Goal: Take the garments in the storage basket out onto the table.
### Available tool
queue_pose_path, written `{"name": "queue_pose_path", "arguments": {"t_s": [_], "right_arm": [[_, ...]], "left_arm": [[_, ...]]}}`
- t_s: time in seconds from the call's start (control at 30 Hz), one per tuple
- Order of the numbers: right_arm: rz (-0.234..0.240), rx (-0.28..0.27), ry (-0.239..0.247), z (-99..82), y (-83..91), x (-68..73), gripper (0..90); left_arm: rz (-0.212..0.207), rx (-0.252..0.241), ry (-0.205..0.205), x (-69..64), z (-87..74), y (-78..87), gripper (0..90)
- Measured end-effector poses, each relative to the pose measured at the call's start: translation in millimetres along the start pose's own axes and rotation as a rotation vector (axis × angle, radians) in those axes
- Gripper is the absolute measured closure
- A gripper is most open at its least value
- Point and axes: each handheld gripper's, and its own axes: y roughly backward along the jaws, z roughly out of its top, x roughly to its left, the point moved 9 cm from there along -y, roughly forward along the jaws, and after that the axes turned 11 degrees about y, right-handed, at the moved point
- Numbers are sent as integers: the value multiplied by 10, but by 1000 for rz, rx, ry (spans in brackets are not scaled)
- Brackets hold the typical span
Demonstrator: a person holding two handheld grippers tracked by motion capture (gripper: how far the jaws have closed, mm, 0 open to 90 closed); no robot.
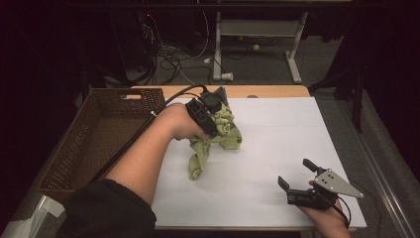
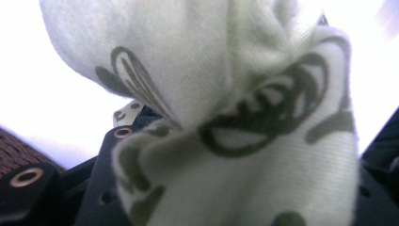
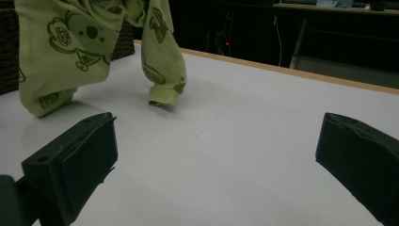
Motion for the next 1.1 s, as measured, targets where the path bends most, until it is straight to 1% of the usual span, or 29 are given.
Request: {"name": "queue_pose_path", "arguments": {"t_s": [0.03, 0.13, 0.17, 0.23, 0.3, 0.33, 0.47, 0.57, 0.7, 0.77, 0.83, 0.87, 0.93, 1.0, 1.07, 1.1], "right_arm": [[1, 0, -1, 1, 0, 3, 4], [1, 1, 1, -1, -3, 6, 4], [0, 1, -4, 0, -3, 7, 4], [1, 2, -4, -2, -3, 8, 4], [1, 2, -5, -4, -5, 9, 4], [1, 3, -4, -6, -6, 8, 4], [1, 3, -3, -8, -7, 8, 4], [2, 3, -3, -8, -6, 8, 4], [3, 5, -4, -11, -6, 11, 4], [4, 5, -6, -15, -9, 17, 4], [5, 5, -2, -14, -10, 22, 4], [6, 7, -1, -15, -10, 24, 4], [6, 6, -4, -18, -13, 26, 4], [7, 8, -2, -20, -12, 28, 4], [6, 5, -4, -15, -9, 29, 4], [5, 3, -2, -10, -4, 28, 4]], "left_arm": [[8, 4, -4, 13, -5, -37, 520], [11, 23, -5, 31, -27, -145, 508], [11, 23, -5, 31, -27, -145, 501], [7, 42, 8, 35, -40, -222, 494], [7, 41, 13, 39, -40, -287, 470], [0, 43, 18, 35, -41, -326, 469], [-10, 55, 16, 11, -48, -456, 442], [-6, 62, 10, 5, -52, -528, 425], [6, 70, 9, 0, -60, -699, 408], [8, 80, 4, 0, -60, -757, 407], [11, 70, 8, -1, -44, -799, 393], [15, 73, 10, 4, -42, -819, 387], [18, 76, 15, 4, -47, -869, 370], [30, 92, 14, 17, -60, -929, 315], [34, 96, 13, 22, -63, -955, 299], [29, 96, 19, 22, -63, -972, 280]]}}
